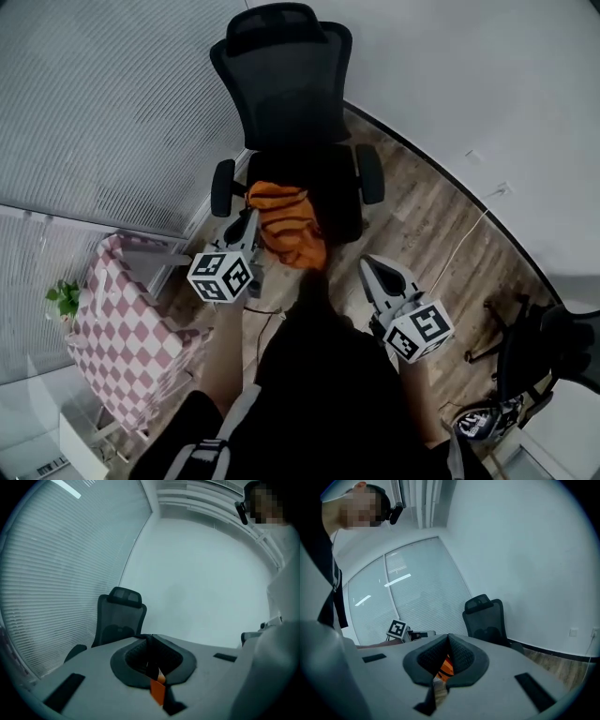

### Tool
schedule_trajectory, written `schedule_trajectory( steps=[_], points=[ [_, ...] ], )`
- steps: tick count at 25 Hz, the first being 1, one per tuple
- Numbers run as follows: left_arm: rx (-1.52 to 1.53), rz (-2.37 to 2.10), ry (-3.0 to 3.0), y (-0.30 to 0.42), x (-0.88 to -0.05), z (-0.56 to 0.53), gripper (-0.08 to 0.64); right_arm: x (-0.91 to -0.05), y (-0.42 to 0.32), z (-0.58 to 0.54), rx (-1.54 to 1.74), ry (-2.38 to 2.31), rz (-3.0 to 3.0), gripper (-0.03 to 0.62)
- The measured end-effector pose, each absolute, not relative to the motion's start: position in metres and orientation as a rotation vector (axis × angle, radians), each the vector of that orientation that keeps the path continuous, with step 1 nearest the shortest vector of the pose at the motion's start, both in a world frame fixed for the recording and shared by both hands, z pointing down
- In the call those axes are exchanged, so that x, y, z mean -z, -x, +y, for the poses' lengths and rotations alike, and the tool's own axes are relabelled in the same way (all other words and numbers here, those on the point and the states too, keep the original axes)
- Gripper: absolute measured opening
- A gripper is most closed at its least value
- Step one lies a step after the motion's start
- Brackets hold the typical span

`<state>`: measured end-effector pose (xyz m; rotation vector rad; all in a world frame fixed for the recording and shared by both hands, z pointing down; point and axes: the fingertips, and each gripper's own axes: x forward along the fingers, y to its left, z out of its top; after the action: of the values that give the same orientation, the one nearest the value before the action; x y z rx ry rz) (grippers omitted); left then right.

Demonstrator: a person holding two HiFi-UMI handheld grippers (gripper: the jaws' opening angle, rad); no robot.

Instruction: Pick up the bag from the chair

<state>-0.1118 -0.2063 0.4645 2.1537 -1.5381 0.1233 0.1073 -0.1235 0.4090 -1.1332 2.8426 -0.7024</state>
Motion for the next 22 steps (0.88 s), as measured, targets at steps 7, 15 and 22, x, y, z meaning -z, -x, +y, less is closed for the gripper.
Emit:
schedule_trajectory(
  steps=[7,15,22],
  points=[
    [-0.083,-1.617,-2.133,0.102,-0.445,-0.129,0.034,-0.413,-0.137,-0.046,0.720,1.084,2.859,0.020],
    [-0.071,-1.608,-2.146,0.077,-0.420,-0.039,0.034,-0.417,-0.154,0.019,0.730,1.060,2.858,0.020],
    [-0.049,-1.609,-2.208,0.057,-0.372,0.020,0.034,-0.410,-0.149,0.036,0.680,1.022,2.878,0.020]
  ],
)
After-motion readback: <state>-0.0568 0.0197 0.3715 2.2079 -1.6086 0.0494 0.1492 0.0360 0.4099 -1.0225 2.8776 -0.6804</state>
